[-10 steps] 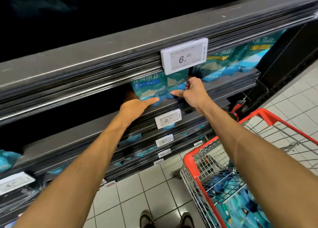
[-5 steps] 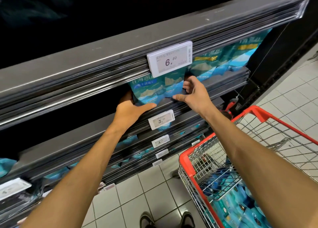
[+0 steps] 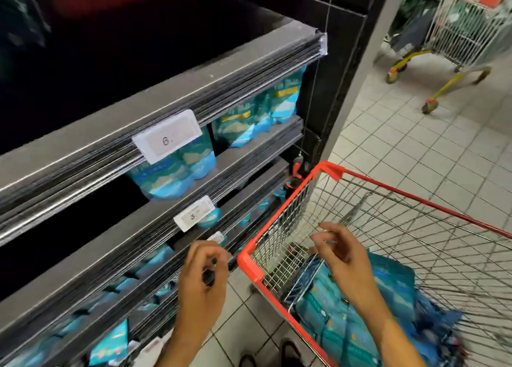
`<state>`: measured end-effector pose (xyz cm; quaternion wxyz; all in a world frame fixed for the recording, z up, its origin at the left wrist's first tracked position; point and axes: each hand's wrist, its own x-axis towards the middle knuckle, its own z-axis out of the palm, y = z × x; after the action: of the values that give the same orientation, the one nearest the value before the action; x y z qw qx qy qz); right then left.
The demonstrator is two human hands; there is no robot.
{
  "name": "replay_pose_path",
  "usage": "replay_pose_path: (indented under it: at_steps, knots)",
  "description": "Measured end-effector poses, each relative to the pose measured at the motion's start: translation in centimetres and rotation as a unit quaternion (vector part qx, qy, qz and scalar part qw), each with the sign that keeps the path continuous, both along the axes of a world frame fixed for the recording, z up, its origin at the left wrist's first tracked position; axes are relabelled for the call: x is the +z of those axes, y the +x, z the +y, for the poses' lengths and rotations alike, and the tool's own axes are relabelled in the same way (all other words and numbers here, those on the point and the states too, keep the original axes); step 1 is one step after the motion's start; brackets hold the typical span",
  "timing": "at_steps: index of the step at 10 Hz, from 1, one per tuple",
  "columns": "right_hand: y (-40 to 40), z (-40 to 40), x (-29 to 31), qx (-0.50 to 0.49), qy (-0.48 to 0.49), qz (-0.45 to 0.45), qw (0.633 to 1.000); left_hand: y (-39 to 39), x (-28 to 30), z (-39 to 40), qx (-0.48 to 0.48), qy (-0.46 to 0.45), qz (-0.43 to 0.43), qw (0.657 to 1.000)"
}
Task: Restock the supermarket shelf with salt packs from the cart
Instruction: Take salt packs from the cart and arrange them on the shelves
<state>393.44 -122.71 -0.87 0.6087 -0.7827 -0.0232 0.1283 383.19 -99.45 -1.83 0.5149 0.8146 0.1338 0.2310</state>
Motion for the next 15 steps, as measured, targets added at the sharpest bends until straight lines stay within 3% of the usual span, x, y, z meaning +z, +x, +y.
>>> replay_pose_path:
  at_steps: [2,3,4,6,8,9,10,12,14,15]
  knots:
    - [-2.9,-11.2,-4.5,-0.242,-0.064,0.084,0.965,5.3,-1.0,-12.5,-0.229,-0.057,0.147,0.960]
    - [-3.4,-16.6,-8.2,-0.298,-0.120,0.145,0.936,8.4,-3.4,-19.1,-0.333,-0.069,0.253,0.905]
    - [-3.0,-20.6,-12.0,-0.306,-0.151,0.203,0.918,12.1,-7.9,-24.6,-0.337,-0.090,0.363,0.864]
    - [1.0,-24.3,-21.7,-0.285,-0.189,0.272,0.900,19.9,-20.5,-30.4,-0.302,0.030,0.521,0.797]
    - [6.5,-24.8,-30.7,-0.096,-0.365,0.310,0.873,25.9,-31.1,-30.7,-0.249,0.258,0.528,0.770]
    - [8.1,-23.7,-33.4,-0.125,-0.403,0.305,0.854,27.6,-36.1,-30.8,-0.246,0.256,0.564,0.745]
    - [9.3,-22.3,-34.6,-0.202,-0.393,0.340,0.830,28.6,-39.1,-31.4,-0.197,0.230,0.571,0.763]
    - [10.0,-21.0,-36.7,-0.262,-0.333,0.357,0.833,30.5,-41.8,-31.4,-0.145,0.131,0.566,0.801]
    - [8.9,-21.3,-36.9,-0.284,-0.247,0.355,0.856,30.2,-41.0,-31.7,-0.128,0.142,0.594,0.781]
    - [6.6,-22.5,-36.5,-0.305,-0.194,0.318,0.876,29.4,-39.7,-31.3,-0.164,0.155,0.596,0.771]
